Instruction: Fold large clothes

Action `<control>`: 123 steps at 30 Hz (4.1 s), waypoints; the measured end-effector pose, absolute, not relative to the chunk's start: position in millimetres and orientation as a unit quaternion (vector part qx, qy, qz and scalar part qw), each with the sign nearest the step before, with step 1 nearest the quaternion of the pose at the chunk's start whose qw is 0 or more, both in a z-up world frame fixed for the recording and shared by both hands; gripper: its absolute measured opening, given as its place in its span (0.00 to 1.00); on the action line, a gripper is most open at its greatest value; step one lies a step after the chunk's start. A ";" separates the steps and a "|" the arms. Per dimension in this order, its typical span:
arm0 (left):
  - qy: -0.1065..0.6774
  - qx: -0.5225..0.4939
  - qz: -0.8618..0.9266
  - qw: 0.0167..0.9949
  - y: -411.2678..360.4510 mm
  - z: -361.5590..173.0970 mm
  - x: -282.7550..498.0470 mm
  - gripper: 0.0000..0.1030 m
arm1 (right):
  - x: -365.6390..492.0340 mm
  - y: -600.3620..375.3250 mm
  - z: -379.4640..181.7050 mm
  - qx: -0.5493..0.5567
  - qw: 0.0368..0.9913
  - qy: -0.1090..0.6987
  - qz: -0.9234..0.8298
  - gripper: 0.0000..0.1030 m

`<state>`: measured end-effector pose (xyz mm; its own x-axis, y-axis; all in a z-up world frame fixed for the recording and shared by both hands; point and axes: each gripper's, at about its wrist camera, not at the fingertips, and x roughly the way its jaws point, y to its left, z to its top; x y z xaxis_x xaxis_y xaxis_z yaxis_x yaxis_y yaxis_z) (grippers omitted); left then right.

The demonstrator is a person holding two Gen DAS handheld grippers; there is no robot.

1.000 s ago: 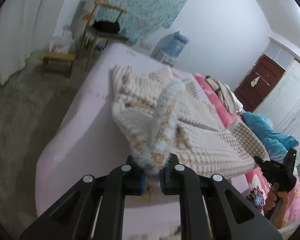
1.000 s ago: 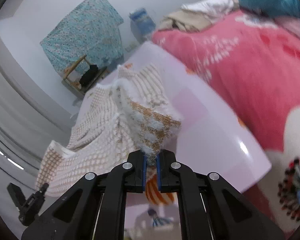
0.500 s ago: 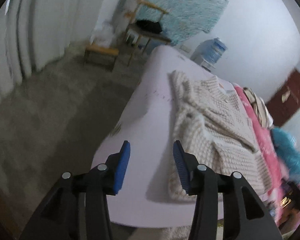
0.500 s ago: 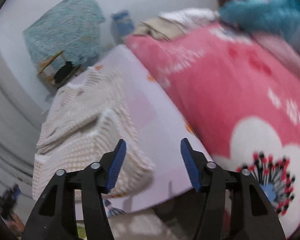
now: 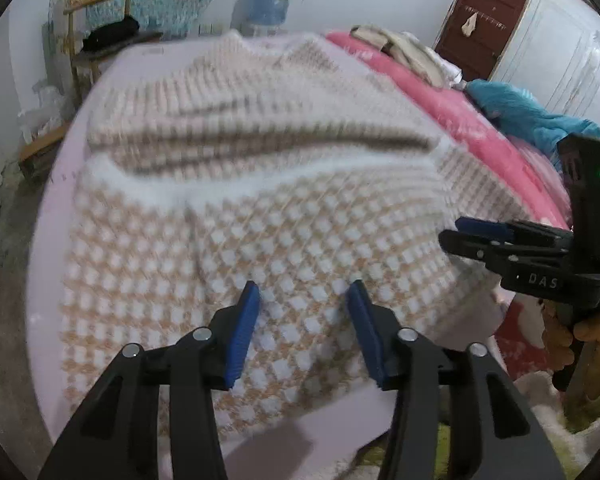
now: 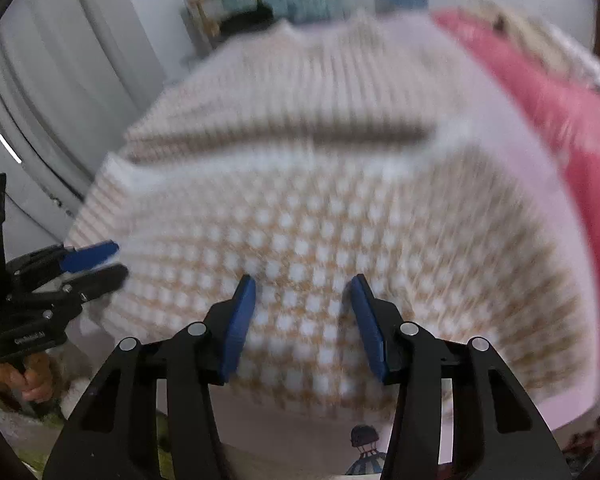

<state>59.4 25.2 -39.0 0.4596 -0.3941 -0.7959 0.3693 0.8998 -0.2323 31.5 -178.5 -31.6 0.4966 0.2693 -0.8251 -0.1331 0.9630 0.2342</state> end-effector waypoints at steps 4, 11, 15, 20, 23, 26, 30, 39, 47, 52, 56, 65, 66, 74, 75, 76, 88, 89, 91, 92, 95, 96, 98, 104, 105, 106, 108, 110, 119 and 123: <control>0.467 -0.035 -0.225 0.855 39.6 -30.3 60.0 0.46 | 30.1 -185.1 -19.5 0.094 0.856 0.494 0.121 0.42; 0.426 -0.028 -0.160 0.890 70.5 -4.9 72.8 0.46 | 46.4 -220.7 14.4 0.083 0.889 0.447 0.059 0.44; 0.418 -0.015 -0.118 0.900 85.4 -2.1 93.0 0.46 | 66.1 -244.7 14.1 0.075 0.895 0.440 0.012 0.44; 0.433 0.007 -0.080 0.898 89.8 -12.7 118.9 0.46 | 90.7 -258.9 -0.3 0.071 0.891 0.448 -0.009 0.44; 0.444 0.004 -0.074 0.893 92.7 -19.8 128.8 0.46 | 95.5 -266.8 -6.8 0.065 0.887 0.457 -0.011 0.44; 0.451 -0.004 -0.072 0.890 95.5 -25.5 135.6 0.43 | 99.0 -261.1 -10.7 0.057 0.883 0.466 -0.009 0.34; 0.445 0.003 -0.065 0.893 97.5 -26.5 136.9 0.26 | 103.3 -256.6 -13.9 0.037 0.881 0.471 -0.012 0.16; 0.424 -0.034 -0.061 0.903 117.8 -17.4 135.7 0.00 | 97.8 -251.1 -1.9 0.017 0.893 0.450 -0.016 0.06; 0.429 -0.050 -0.087 0.898 125.9 -9.4 140.4 0.00 | 99.4 -251.5 1.8 0.021 0.892 0.451 -0.013 0.06; 0.445 -0.039 -0.093 0.890 121.0 -15.6 132.8 0.23 | 100.9 -255.1 -4.4 0.034 0.886 0.462 -0.012 0.31; 0.444 -0.020 -0.079 0.892 116.6 -18.7 131.0 0.31 | 105.2 -253.7 -8.7 0.028 0.883 0.469 -0.009 0.35; 0.457 -0.003 -0.076 0.886 110.1 -33.0 140.5 0.32 | 109.6 -252.2 -20.5 0.031 0.874 0.485 -0.003 0.35; 0.457 -0.003 -0.077 0.886 110.0 -33.9 140.3 0.32 | 109.0 -252.8 -21.5 0.034 0.873 0.486 -0.003 0.35; 0.449 0.007 -0.075 0.890 108.3 -38.0 136.2 0.22 | 104.9 -249.5 -23.8 0.033 0.871 0.489 0.009 0.08; 0.446 0.008 -0.074 0.892 108.2 -37.7 134.9 0.16 | 103.7 -247.9 -22.4 0.029 0.873 0.486 0.007 0.07; 0.441 0.009 -0.073 0.894 108.3 -36.5 133.7 0.13 | 101.5 -244.3 -19.7 0.017 0.877 0.480 0.004 0.06; 0.328 -0.001 -0.060 0.943 111.1 21.4 143.5 0.09 | 116.3 -249.6 34.1 0.022 0.919 0.395 -0.004 0.05; 0.330 -0.003 -0.057 0.942 111.5 16.8 148.5 0.09 | 123.1 -249.5 30.1 0.021 0.918 0.396 -0.004 0.05; 0.342 -0.009 -0.052 0.938 113.9 3.8 156.6 0.09 | 134.5 -249.0 15.1 0.021 0.912 0.410 -0.005 0.05; 0.356 -0.013 -0.050 0.933 115.4 -5.7 161.3 0.09 | 139.1 -248.7 6.0 0.021 0.907 0.420 -0.005 0.05; 0.381 -0.033 -0.047 0.923 121.6 -29.4 165.9 0.09 | 147.6 -249.0 -20.0 0.018 0.896 0.444 -0.004 0.06; 0.381 -0.037 -0.048 0.923 122.4 -34.2 164.8 0.10 | 148.2 -249.4 -27.1 0.020 0.894 0.447 -0.002 0.07; 0.377 -0.035 -0.046 0.924 121.6 -37.6 163.4 0.10 | 146.1 -249.9 -27.4 0.022 0.897 0.442 -0.004 0.08; 0.378 -0.023 -0.042 0.924 116.7 -36.1 163.4 0.10 | 126.5 -252.6 5.3 0.033 0.907 0.419 -0.021 0.46; 0.379 -0.024 -0.042 0.924 117.1 -36.1 163.8 0.10 | 120.8 -250.1 13.5 0.035 0.911 0.410 -0.015 0.46; 0.379 -0.023 -0.042 0.924 117.1 -36.0 163.8 0.10 | 116.0 -246.4 21.0 0.033 0.915 0.403 -0.006 0.46; 0.379 -0.022 -0.041 0.924 117.1 -35.9 163.9 0.10 | 105.7 -229.2 36.5 0.022 0.922 0.385 0.029 0.46; 0.380 -0.023 -0.041 0.924 117.3 -35.8 163.9 0.10 | 103.2 -210.8 41.3 0.018 0.920 0.384 0.071 0.45; 0.384 -0.030 -0.043 0.922 119.2 -29.1 162.8 0.15 | 128.6 -149.9 -34.2 0.019 0.861 0.484 0.154 0.37; 0.355 -0.013 -0.032 0.934 114.6 -3.9 144.4 0.17 | 125.5 -155.2 -33.7 0.028 0.860 0.486 0.151 0.37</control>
